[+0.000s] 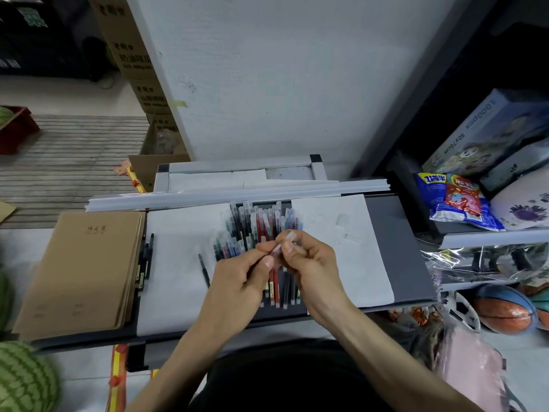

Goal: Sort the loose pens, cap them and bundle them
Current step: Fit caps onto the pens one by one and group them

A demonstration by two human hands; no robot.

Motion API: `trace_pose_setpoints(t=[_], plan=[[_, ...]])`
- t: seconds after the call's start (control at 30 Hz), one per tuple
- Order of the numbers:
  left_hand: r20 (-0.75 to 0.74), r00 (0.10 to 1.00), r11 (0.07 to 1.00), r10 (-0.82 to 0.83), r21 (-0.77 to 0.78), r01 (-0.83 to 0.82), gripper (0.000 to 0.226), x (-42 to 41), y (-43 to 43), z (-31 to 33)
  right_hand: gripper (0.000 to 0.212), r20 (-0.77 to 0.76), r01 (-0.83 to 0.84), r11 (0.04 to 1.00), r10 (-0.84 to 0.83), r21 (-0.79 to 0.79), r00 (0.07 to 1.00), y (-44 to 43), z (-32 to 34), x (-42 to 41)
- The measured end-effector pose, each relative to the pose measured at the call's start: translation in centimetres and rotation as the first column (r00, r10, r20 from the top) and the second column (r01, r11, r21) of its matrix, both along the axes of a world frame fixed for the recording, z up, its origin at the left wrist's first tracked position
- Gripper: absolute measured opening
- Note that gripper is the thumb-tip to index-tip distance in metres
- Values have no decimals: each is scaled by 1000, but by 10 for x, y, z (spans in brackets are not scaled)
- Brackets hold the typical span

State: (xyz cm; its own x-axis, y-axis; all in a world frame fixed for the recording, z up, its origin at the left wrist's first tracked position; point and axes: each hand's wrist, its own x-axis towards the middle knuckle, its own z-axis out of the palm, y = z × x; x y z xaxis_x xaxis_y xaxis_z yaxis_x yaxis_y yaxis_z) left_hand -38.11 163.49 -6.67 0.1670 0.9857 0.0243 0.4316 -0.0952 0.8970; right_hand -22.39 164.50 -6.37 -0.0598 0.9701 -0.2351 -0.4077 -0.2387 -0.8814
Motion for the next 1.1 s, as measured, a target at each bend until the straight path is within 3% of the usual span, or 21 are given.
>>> trace_pose_setpoints(t=[0.07,0.2,0.33,0.4,0.53,0.6,0.67,0.77,0.83,0.9,1.1], plan=[[31,1000,1000,3,-22,-2,37,3,-1,-2,18,21,27,1000,-28,11,999,-1,-3,-5],[452,884,948,120,-316,33,29,9,-2,-6,21,19,15,1000,-15,23,1000,0,-8,-9],[485,863,917,144,-393,68,33,8,8,-9,19,75,2,1000,-1,-17,997,4,-15,-10],[396,910,902,121,-427,67,30,4,13,-11,17,107,-20,999,25,-44,994,6,-22,-9],[-13,1000,932,-2,-363,-3,29,-17,17,-26,15,172,-27,981,61,-195,983,16,-40,4],[-208,976,946,70,-297,-131,23,-38,21,-36,14,209,10,962,49,-272,977,25,-50,21],[-408,890,932,204,-197,-304,17,-67,29,-46,15,366,69,957,40,-280,930,35,-62,43],[-595,725,873,347,-79,-482,19,-121,45,-65,17,708,137,958,86,-251,701,47,-85,74],[-687,651,867,323,-61,-494,16,-150,57,-75,19,822,143,960,124,-242,555,53,-98,85],[-747,607,863,271,-91,-497,4,-164,68,-84,24,872,133,961,156,-243,464,59,-107,89],[-828,542,863,145,-162,-478,8,-172,85,-101,38,938,85,960,239,-267,250,68,-126,81]])
